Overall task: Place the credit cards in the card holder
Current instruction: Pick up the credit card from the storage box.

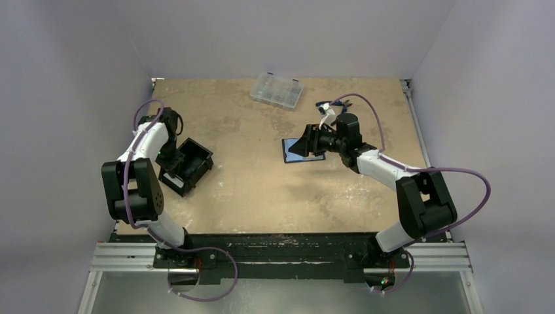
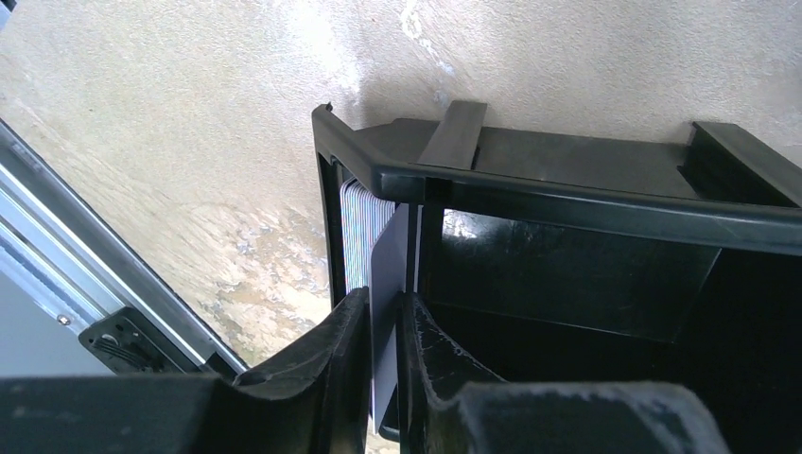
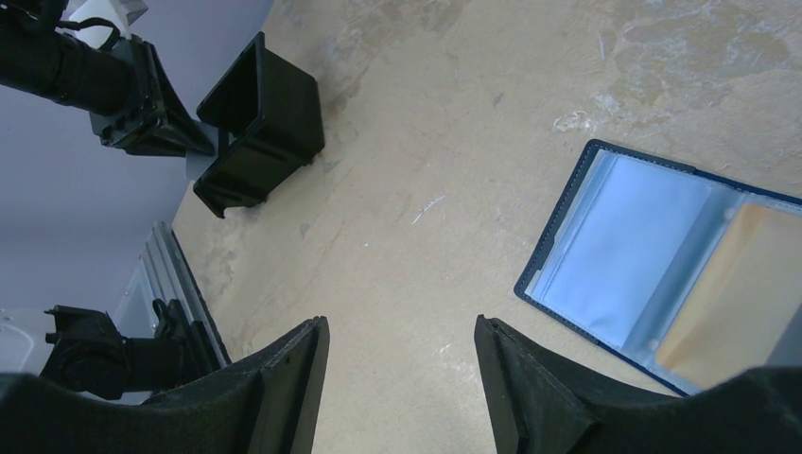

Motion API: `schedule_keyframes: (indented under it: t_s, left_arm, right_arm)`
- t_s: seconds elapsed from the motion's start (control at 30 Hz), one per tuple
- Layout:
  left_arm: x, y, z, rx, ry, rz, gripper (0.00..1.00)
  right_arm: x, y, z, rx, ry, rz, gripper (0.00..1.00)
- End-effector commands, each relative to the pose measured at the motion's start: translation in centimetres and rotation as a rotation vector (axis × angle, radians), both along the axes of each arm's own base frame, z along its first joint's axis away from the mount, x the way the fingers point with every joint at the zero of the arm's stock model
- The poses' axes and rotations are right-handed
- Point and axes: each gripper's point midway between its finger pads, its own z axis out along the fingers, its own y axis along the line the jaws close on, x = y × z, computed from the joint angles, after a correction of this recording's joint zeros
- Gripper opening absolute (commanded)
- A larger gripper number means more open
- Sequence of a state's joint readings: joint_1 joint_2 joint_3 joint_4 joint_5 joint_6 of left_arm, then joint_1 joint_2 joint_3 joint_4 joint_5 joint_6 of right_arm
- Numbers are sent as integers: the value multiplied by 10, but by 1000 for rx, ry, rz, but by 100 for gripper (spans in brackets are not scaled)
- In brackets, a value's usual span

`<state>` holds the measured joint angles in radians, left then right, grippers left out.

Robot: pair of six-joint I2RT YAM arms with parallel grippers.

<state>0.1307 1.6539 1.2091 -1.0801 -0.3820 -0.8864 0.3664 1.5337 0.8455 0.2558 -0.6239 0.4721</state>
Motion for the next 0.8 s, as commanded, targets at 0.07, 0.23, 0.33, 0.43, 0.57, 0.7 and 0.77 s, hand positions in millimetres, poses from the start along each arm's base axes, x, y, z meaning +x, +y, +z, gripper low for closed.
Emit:
schedule_keyframes:
  t_s: [0.07,0.23,0.33,0.43,0.57,0.7,0.77]
  left_arm:
    - [5,11,34,61,-80,5,11]
    - [11,16,51,95,-147,11,3]
    - [16,16,66,99,-203,10,0]
    - [22,15,91,104,-274,-7,0]
    - [48,-4,150,92,-502,-169,0]
    - [94,-84,209,-151,-977,-571,0]
    - [111,-125,242,-280,-1231,-760,0]
  right_arm:
    - [0,2,6,14,-34,9,66]
    - [3,-1,4,-8,-37,-9,66]
    - [6,-4,-1,-31,-35,-28,66]
    - [9,-7,-7,-57,-30,-47,66]
    - [14,-12,-11,-83,-27,-78,66]
    - [6,-9,-2,-62,-19,-43,69]
    - [0,-6,7,-35,-21,-3,70]
